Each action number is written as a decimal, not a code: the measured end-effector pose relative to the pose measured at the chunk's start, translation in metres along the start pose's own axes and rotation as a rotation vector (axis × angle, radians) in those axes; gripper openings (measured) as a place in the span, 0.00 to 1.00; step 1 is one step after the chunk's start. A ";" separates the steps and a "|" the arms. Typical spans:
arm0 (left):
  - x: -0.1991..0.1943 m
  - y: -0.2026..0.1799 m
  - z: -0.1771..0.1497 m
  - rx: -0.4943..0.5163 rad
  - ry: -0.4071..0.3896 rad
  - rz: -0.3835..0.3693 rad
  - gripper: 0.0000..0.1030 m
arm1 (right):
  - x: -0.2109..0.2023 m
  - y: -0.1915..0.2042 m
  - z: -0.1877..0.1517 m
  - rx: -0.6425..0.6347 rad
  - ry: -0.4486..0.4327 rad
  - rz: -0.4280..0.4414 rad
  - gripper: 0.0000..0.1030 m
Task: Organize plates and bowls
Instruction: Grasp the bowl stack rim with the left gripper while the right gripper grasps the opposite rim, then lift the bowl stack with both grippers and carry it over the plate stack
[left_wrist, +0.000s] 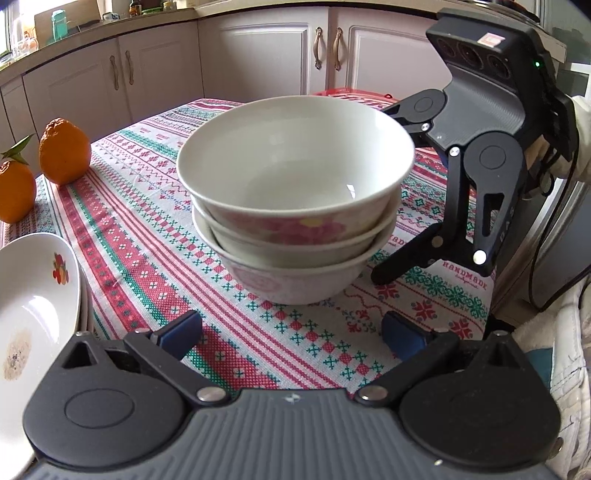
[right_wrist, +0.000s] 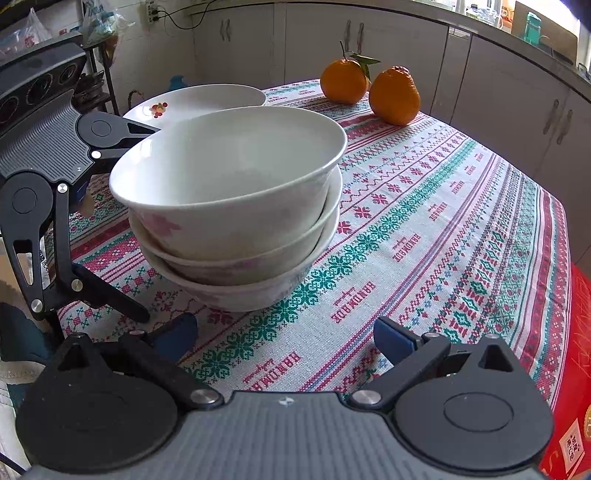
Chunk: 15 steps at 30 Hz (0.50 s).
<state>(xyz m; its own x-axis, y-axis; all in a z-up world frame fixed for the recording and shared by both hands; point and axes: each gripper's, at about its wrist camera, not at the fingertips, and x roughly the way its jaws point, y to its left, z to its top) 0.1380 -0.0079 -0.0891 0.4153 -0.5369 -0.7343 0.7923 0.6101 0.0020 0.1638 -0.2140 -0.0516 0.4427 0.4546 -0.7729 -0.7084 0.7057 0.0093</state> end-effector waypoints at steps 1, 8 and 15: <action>-0.002 0.000 0.000 0.008 -0.008 -0.003 0.99 | 0.000 0.000 0.001 -0.011 -0.002 0.001 1.00; -0.010 0.008 0.019 0.103 -0.026 -0.024 0.99 | -0.004 0.004 0.015 -0.141 -0.009 0.037 1.00; -0.003 0.014 0.033 0.227 0.028 -0.096 0.83 | -0.006 0.007 0.027 -0.236 -0.002 0.093 0.96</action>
<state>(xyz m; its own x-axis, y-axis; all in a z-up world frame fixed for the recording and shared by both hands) 0.1623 -0.0170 -0.0650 0.3231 -0.5681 -0.7569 0.9090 0.4089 0.0811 0.1711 -0.1973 -0.0295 0.3709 0.5126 -0.7744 -0.8545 0.5149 -0.0684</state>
